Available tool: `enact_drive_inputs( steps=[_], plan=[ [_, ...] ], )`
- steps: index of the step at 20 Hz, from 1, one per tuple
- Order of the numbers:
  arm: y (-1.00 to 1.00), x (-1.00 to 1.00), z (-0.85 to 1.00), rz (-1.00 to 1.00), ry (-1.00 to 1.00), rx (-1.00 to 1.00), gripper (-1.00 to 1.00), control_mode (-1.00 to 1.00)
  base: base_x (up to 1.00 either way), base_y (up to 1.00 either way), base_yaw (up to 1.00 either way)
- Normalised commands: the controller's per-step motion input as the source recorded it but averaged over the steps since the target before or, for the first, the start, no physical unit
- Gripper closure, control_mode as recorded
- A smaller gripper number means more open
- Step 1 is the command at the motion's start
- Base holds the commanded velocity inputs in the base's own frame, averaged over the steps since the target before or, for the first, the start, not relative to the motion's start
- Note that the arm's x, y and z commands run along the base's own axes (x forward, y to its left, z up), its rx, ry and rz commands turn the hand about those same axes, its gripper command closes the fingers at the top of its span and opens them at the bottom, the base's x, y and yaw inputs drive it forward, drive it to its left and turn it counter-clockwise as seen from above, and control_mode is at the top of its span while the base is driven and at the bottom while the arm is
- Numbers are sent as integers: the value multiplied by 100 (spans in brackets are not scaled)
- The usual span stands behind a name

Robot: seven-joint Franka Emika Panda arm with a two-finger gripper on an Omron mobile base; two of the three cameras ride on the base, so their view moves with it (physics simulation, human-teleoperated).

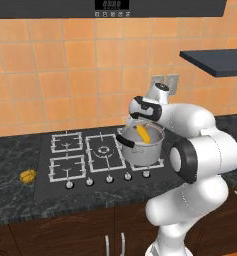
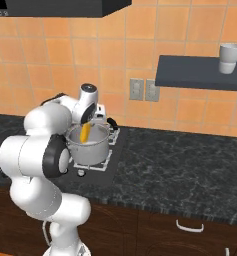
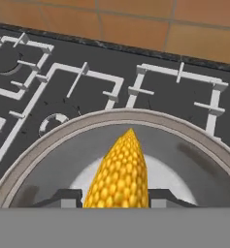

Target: Put the corn and squash in the pot. Retrieve the spatula and lightly stir the vegetables in the pot.

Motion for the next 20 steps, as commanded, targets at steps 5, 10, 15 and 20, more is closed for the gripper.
enact_drive_inputs(
  steps=[5,10,15,20],
  plan=[
    [0,27,-21,0,-14,-3,100,-100,0,0,0],
    [0,33,-19,0,-13,-1,100,-100,0,0,0],
    [0,-1,-16,-1,-8,0,-100,-100,0,0,0],
    [-1,-20,7,-4,-4,0,-100,-100,0,0,0]
  ],
)
